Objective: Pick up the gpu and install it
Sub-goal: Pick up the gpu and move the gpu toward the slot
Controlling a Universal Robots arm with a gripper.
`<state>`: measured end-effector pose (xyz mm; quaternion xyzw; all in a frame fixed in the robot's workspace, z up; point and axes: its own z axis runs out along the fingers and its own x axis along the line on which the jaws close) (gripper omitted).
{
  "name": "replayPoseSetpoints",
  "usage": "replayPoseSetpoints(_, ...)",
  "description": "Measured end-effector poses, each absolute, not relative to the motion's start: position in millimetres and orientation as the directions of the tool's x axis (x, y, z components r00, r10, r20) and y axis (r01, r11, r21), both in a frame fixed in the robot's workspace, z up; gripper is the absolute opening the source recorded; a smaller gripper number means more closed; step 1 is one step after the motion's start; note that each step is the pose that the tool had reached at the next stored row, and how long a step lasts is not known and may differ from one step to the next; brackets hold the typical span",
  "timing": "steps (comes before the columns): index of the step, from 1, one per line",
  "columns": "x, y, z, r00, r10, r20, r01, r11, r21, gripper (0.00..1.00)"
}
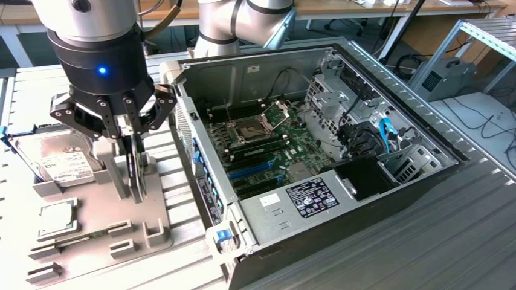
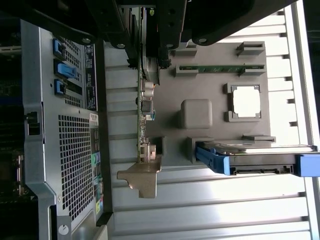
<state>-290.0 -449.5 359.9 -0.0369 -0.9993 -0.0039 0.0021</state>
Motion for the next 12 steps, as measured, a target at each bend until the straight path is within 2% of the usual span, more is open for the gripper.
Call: replayPoseSetpoints(12, -290.0, -449.5, 365.3, -0.997, 0.074, 0.004, 0.074, 0.997, 0.008, 0.26)
